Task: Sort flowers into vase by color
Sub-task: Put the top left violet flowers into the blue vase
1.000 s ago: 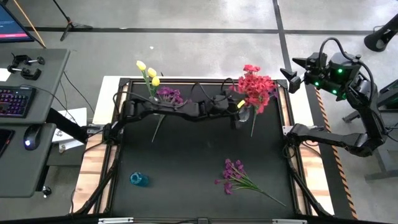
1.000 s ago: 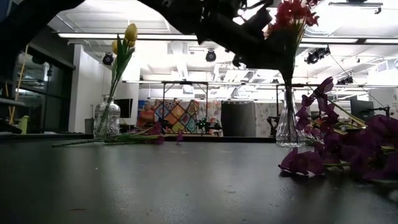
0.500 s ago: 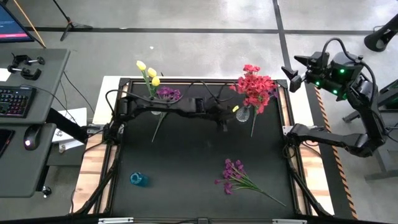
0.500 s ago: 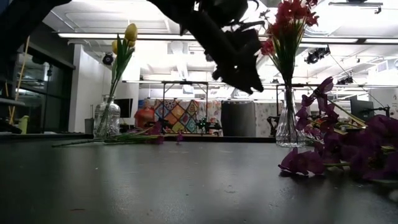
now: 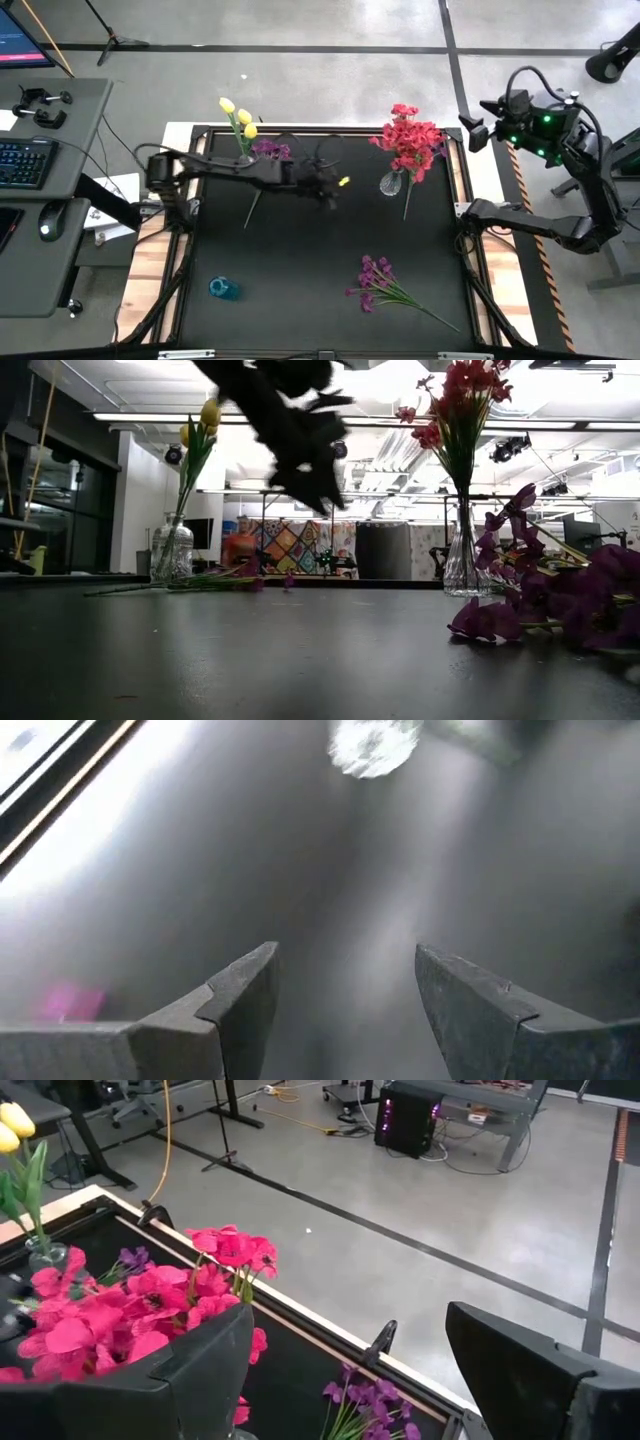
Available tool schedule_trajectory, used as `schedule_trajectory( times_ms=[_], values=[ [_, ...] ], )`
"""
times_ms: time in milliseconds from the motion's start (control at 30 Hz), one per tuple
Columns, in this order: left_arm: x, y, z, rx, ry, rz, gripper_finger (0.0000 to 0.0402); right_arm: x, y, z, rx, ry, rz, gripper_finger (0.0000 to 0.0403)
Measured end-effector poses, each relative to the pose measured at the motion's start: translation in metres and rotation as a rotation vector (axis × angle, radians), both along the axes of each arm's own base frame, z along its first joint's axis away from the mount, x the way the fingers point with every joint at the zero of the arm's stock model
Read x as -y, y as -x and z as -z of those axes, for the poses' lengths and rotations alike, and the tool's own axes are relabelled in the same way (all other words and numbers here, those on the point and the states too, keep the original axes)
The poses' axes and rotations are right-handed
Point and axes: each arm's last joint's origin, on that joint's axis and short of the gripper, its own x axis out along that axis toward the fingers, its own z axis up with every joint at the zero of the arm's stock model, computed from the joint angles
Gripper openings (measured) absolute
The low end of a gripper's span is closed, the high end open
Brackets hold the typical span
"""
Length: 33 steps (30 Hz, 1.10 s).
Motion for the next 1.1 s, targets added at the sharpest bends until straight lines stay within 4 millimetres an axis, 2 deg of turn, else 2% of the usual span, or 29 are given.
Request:
schedule_trajectory(
  times_ms=[300, 467, 600, 700, 1100],
  values=[
    [0.046, 0.092, -0.004, -0.293, 0.148, -0.387, 0.0220, 0.000, 0.000, 0.000, 0.036, -0.027, 0.020, 0.0321],
    [0.057, 0.127, 0.021, -0.418, 0.203, -0.608, 0.0215, 0.000, 0.000, 0.000, 0.038, -0.029, 0.022, 0.0321],
    [0.045, 0.138, 0.048, -0.440, 0.269, -0.672, 0.0209, 0.000, 0.000, 0.000, 0.038, -0.028, 0.022, 0.0321],
    [0.035, 0.142, 0.060, -0.422, 0.303, -0.700, 0.0207, 0.000, 0.000, 0.000, 0.038, -0.028, 0.022, 0.0321],
    [-0.005, 0.143, 0.061, -0.394, 0.251, -0.741, 0.0206, 0.000, 0.000, 0.000, 0.058, -0.043, 0.031, 0.0321]
  ],
)
